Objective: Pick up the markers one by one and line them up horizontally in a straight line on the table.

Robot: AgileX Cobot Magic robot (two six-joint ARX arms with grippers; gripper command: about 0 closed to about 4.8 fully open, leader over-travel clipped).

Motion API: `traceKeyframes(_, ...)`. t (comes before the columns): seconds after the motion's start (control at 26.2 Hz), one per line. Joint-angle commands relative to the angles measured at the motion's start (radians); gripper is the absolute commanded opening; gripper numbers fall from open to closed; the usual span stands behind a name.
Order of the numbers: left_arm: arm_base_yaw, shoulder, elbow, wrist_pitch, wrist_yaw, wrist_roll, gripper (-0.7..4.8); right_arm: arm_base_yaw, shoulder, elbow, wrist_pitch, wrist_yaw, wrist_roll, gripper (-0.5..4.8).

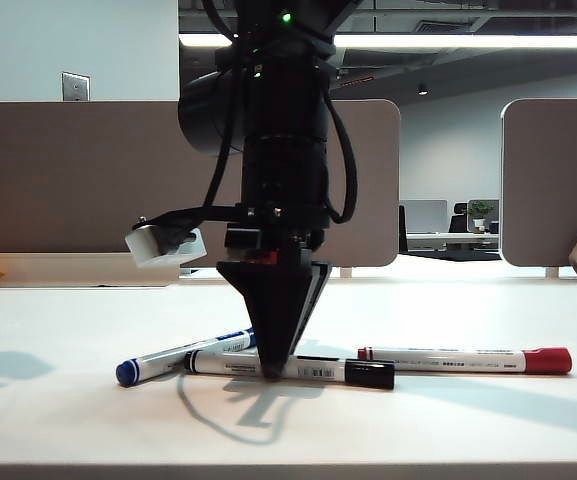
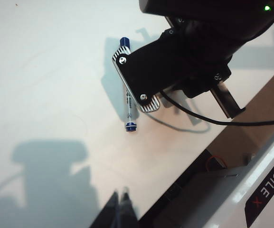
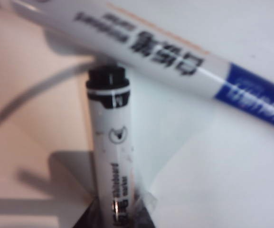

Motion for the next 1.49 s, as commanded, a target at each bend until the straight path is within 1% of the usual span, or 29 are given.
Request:
traceKeyframes(0.04, 0.002, -0.004, 0.0, 0.008, 0.008, 0.003, -0.04, 0.016, -0.001, 0.039, 0.004, -0.005, -0.013, 0.71)
traceKeyframes(0.19, 0.002, -0.004, 0.0, 0.011, 0.008, 0.001, -0.04, 0.045, 0.0, 0.077, 0.026, -0.006, -0.027, 0.71)
traceKeyframes(0.76, 0.002, -0.004, 0.0, 0.01, 0.011, 0.0, -0.04, 0.048, 0.037, 0.077, 0.022, -0.006, -0.027, 0.71)
traceKeyframes(1.18, 0.002, -0.004, 0.0, 0.014, 0.011, 0.0, -0.04, 0.085, 0.069, 0.077, 0.04, -0.024, -0.027, 0.71)
traceKeyframes(1.49, 0.002, -0.004, 0.0, 0.014, 0.011, 0.0, -0.04, 0.09, 0.065, 0.083, 0.029, 0.009, -0.027, 0.71)
